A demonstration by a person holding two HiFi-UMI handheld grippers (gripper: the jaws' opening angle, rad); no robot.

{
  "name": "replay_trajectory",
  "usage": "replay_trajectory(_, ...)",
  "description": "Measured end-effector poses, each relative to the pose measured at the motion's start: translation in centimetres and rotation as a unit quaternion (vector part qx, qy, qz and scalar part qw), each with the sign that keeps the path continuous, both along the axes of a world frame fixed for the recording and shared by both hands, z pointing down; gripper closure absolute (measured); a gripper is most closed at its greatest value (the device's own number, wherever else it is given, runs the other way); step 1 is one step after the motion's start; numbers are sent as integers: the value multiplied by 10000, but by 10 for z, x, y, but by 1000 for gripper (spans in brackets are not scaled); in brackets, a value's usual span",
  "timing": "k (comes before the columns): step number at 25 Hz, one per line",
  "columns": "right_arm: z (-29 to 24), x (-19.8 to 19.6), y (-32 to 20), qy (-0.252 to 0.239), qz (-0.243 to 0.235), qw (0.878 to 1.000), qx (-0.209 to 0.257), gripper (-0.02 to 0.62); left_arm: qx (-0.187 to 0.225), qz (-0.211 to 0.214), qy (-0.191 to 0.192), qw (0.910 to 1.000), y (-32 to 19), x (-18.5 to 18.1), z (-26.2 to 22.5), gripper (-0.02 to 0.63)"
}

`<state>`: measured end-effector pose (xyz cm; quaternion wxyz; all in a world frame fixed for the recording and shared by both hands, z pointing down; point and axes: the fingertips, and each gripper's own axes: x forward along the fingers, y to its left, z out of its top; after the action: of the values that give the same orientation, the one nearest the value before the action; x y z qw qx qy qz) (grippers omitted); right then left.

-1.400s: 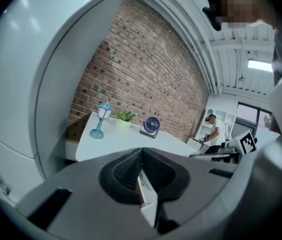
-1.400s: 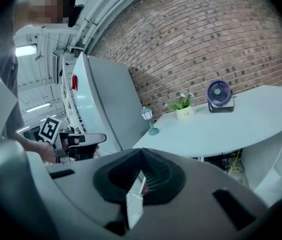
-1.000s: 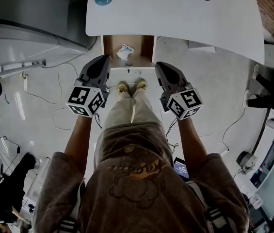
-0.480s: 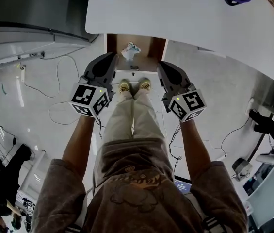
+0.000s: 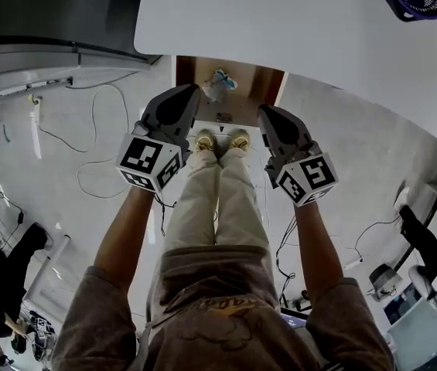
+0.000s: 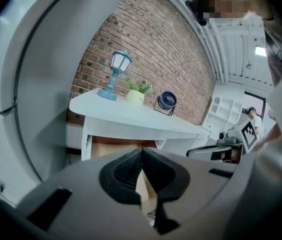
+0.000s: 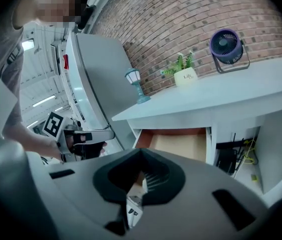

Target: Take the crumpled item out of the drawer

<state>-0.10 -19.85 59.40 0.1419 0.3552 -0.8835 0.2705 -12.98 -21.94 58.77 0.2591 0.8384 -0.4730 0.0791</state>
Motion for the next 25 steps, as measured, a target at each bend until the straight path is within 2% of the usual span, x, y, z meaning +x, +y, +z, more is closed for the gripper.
replay_trajectory(5,11,5,-4,-71,120,9999,-7,600,18,8,-17,10000,-4,5,10,591)
replay_trajectory(7,12,6,-5,-93,139,9999,-2,600,-8,35,-13,10000,-6,8,12,505)
replay_trajectory(9,14,8,-5,-101,180,9998,-8,600,-79,82,13,9999,-6,10,14,460)
replay_trajectory(13,19,10,-6,-153,273,9995,-30,600,-276,313,21,9991,-5,17,22,318)
replay_trajectory(17,23,10,-4,-161,271,9995,-25,600,-381,441,-299,9979,-7,19,31,232)
replay_trajectory(25,27,23,-5,-203,416,9989,-76,600,-511,1185,-1099,9855,-12,44,55,196)
